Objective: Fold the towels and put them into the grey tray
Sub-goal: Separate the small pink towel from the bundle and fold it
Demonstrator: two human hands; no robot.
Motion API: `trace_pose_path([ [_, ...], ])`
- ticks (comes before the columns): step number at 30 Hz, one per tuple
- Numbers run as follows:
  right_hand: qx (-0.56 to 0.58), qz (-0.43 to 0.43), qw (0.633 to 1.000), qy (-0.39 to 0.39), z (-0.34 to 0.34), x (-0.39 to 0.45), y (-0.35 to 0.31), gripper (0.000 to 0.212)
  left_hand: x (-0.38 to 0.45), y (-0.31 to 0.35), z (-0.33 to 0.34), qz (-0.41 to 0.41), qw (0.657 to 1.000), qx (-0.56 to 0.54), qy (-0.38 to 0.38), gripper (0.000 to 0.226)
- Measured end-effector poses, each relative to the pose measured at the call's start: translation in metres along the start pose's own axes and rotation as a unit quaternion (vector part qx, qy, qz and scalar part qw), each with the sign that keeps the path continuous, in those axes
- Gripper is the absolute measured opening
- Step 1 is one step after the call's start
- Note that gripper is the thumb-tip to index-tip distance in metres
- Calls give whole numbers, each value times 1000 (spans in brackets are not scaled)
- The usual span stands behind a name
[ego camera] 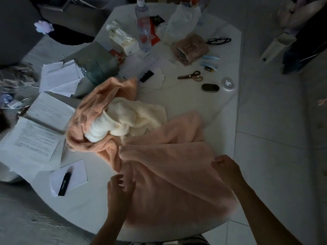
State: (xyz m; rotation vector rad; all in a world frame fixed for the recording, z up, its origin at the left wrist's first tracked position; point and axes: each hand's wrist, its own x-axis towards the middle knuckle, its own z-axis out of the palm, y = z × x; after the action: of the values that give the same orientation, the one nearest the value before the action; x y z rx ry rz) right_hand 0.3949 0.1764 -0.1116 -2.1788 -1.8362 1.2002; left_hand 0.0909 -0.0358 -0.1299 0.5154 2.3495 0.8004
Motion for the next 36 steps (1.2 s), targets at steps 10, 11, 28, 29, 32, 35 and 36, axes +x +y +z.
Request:
trace_pose_path([
  [10, -65, -106, 992, -12, -14, -4, 7, 11, -48, -22, -3, 48, 987, 137, -64, 8],
  [11, -18, -114, 993, 9, -20, -4, 1, 10, -53, -24, -6, 34, 993, 108, -37, 11],
  [28, 94, -57, 985, -130, -17, -28, 88, 41, -144, -95, 21, -129, 989, -65, 20, 55],
  [29, 83, -58, 984, -149, -18, -28, 88, 42, -141, -90, 21, -128, 989, -72, 34, 43],
  [32, 77, -75, 967, -229, -20, -34, 87, 52, -129, -68, 21, -96, 990, -81, 66, 26],
  [35, 87, -97, 955, -265, -18, -41, 94, 48, -109, -45, 22, -73, 990, -95, 70, 41],
  [36, 86, -96, 959, -253, -18, -41, 97, 40, -101, -38, 22, -68, 990, -107, 65, 47],
])
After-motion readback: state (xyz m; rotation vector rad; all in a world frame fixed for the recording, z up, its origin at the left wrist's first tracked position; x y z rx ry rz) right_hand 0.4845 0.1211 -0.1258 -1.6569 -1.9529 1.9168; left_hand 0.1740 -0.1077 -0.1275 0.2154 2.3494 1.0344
